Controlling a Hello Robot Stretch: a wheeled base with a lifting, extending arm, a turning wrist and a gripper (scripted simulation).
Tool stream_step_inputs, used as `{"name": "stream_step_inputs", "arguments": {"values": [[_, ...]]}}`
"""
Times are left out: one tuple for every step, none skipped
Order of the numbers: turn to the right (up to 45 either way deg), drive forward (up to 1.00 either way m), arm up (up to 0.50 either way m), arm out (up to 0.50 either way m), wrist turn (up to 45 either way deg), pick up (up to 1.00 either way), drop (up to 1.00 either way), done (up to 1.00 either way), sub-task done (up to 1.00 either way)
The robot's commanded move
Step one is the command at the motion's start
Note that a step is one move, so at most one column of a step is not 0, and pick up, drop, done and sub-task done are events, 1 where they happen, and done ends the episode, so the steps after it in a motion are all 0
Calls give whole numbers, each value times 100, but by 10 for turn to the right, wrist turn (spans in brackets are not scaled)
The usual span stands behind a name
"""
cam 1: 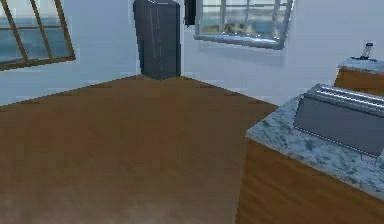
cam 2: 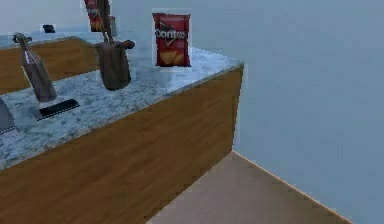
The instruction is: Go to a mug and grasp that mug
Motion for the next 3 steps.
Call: {"name": "stream_step_inputs", "arguments": {"values": [[-240, 0, 0, 0, 0, 0, 0, 0, 0], [0, 75, 0, 0, 0, 0, 0, 0, 0], [210, 0, 0, 0, 0, 0, 0, 0, 0]]}}
